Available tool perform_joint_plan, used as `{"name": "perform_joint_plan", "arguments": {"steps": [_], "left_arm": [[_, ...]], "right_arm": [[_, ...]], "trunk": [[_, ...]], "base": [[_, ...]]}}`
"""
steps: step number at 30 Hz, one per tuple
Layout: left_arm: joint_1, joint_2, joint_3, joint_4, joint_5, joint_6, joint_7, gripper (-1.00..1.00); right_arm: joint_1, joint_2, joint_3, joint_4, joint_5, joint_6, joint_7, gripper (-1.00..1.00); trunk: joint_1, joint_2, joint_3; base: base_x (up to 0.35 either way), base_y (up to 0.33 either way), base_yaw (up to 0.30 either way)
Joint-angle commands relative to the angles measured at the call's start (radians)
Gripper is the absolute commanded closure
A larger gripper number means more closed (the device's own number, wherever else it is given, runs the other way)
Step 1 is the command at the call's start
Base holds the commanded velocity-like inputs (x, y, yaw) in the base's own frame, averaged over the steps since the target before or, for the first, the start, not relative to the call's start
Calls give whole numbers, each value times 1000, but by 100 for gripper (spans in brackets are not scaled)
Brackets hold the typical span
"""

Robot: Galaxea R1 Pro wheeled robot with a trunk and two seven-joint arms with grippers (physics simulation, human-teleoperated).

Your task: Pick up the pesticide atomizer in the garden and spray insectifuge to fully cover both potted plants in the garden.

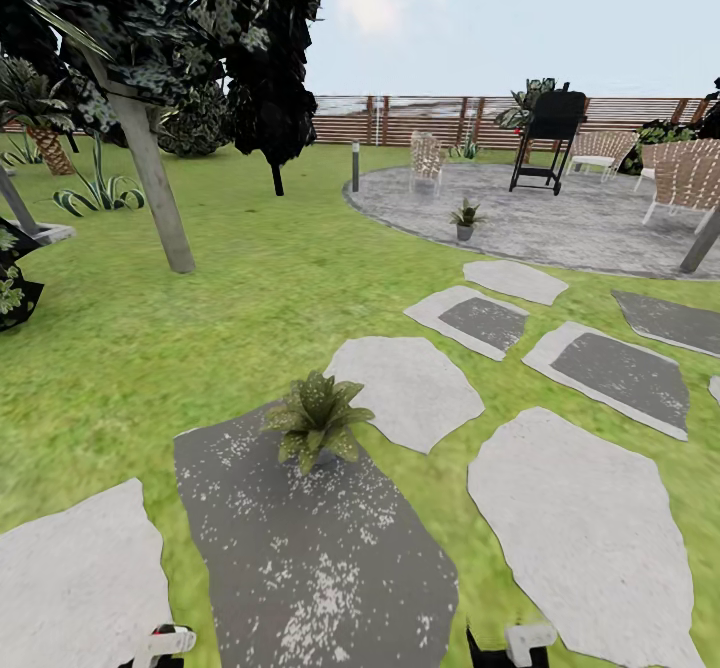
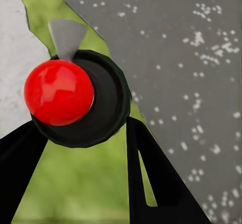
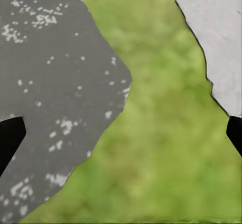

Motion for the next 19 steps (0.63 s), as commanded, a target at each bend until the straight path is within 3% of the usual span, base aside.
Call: {"name": "perform_joint_plan", "arguments": {"steps": [1, 19], "left_arm": [[-1, 0, -4, 1, 10, -3, -4, 100], [0, -3, -6, 1, 2, -3, -5, 100]], "right_arm": [[0, 0, -3, 7, 7, -3, 1, -100], [14, -1, -3, 16, 8, -2, 1, -100]], "trunk": [[0, 0, -1], [0, 0, -1]], "base": [[0, 0, 0], [0, 0, 0]]}}
